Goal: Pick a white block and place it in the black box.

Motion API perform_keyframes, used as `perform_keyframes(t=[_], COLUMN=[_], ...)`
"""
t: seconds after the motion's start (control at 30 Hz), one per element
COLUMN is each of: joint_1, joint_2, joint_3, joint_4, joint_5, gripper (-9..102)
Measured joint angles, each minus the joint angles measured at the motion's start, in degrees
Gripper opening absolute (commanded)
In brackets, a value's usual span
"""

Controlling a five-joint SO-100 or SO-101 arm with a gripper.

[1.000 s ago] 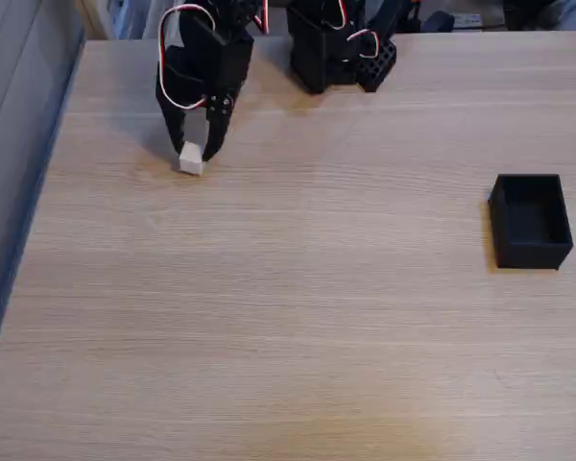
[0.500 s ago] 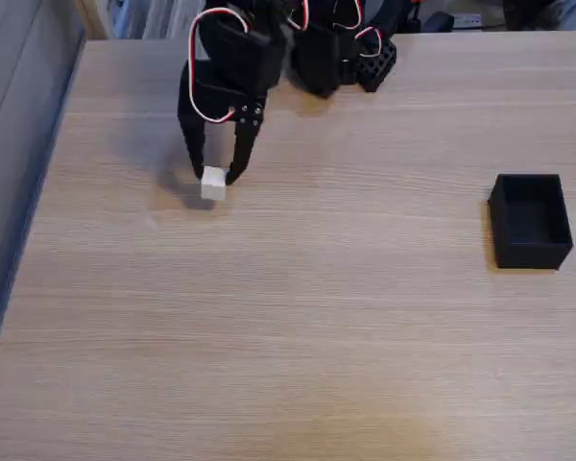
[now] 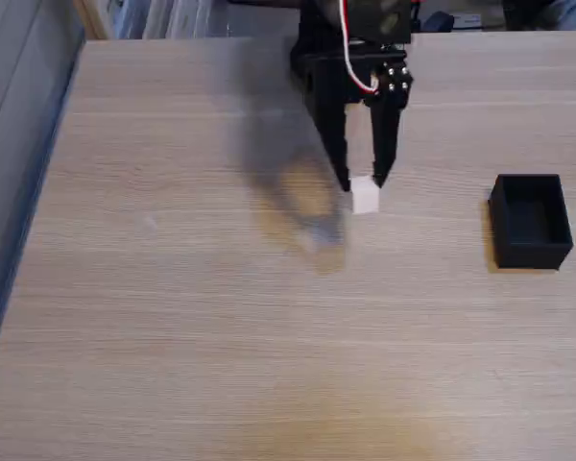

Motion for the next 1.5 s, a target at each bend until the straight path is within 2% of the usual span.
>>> perform_keyframes(t=[0.3,0.77,1.13,1.5], joint_1=[-15.4,-33.0,-35.3,-34.1], joint_2=[9.0,3.3,-8.4,-19.2], joint_3=[4.5,2.6,-1.0,-7.8], joint_4=[1.7,-2.2,-9.0,-11.2], joint_5=[3.1,6.5,6.5,9.6], gripper=[0,0,0,2])
